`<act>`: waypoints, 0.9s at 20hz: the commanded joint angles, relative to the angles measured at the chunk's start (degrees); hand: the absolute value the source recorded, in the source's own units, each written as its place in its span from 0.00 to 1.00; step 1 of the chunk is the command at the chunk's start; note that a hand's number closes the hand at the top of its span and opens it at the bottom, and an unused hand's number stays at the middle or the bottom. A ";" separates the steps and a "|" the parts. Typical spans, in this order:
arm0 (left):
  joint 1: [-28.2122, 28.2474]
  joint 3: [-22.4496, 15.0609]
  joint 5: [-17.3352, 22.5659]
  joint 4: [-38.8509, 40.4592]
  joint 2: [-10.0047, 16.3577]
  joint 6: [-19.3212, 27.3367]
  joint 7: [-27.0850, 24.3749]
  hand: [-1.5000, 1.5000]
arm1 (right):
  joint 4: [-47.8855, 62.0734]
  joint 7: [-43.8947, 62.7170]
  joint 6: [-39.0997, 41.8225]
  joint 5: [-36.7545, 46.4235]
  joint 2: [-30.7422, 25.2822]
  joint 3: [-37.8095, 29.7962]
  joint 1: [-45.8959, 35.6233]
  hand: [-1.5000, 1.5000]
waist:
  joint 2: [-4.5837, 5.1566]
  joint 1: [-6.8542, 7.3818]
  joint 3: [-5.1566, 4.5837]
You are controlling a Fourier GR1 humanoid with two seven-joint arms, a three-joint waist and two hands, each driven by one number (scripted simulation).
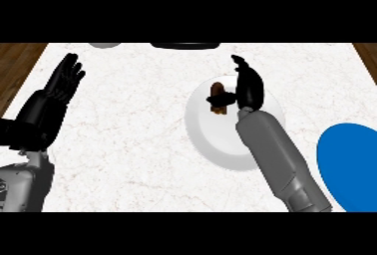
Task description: Pick the sweet potato from the plate and place it in the plate
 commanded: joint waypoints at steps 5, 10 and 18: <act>-0.54 2.47 2.34 0.54 1.48 -2.31 -0.33 0.50 | -0.64 -13.35 -9.85 -13.43 0.22 -4.80 -1.22 0.00 | -0.10 -0.22 0.03; -1.77 3.02 0.25 5.46 1.50 -1.80 -2.67 0.50 | -7.93 -14.60 -8.37 -17.11 -0.14 -8.65 1.56 0.00 | -0.42 -1.90 -0.05; 1.92 2.20 -0.35 -1.23 -0.47 0.09 0.45 0.50 | -33.64 -12.03 -1.92 -21.59 -5.91 -8.12 23.06 0.00 | -0.90 -2.78 -0.05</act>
